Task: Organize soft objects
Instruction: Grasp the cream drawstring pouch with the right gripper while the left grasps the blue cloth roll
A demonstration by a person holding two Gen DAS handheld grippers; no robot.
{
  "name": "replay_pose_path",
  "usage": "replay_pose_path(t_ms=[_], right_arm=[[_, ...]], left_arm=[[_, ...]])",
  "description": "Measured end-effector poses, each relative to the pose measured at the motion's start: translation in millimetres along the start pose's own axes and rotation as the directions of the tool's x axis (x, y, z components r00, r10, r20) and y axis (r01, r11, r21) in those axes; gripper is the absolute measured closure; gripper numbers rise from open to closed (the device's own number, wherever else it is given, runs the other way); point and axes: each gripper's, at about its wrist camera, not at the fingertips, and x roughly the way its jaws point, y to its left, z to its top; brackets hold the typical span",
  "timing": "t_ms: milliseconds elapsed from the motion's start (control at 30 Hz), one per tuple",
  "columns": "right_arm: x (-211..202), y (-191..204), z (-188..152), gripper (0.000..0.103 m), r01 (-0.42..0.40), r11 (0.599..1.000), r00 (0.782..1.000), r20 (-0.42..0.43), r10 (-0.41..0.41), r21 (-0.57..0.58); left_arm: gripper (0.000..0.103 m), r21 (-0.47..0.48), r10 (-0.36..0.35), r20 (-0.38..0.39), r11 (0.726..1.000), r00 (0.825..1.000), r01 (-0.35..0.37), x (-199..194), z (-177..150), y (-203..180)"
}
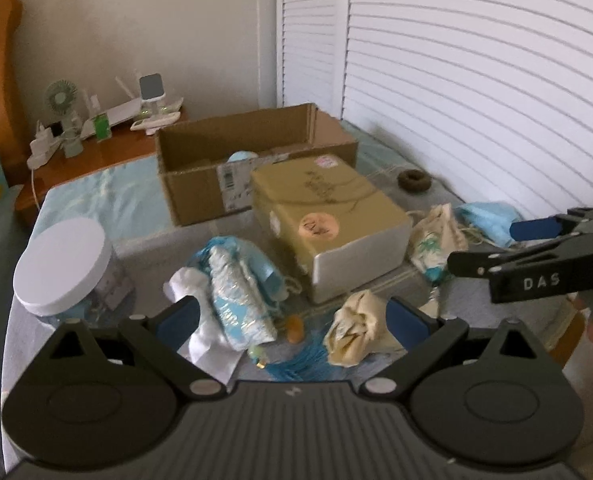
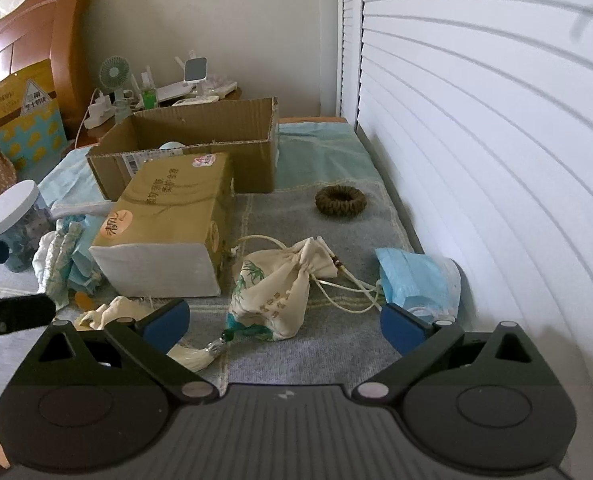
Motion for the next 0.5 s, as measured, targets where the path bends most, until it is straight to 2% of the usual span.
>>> replay_pose_path(t_ms=[300,500], right_arm=[[19.3,2.5,5.2,0.016,0.016,1.000,1.000,-0.014,-0.017,-0.024],[34.2,-0.5,7.8,0.017,0.009,1.000,0.999,-0.033,-0.009,-0.014]], left_arm=[[0.005,0.012,0.001,-0.009,1.000,1.000,-0.001,12.5,-2.7,11.2],[0.008,0.017,-0.011,-0.022,1.000,1.000,0.012,22.6,2.3,19.6]])
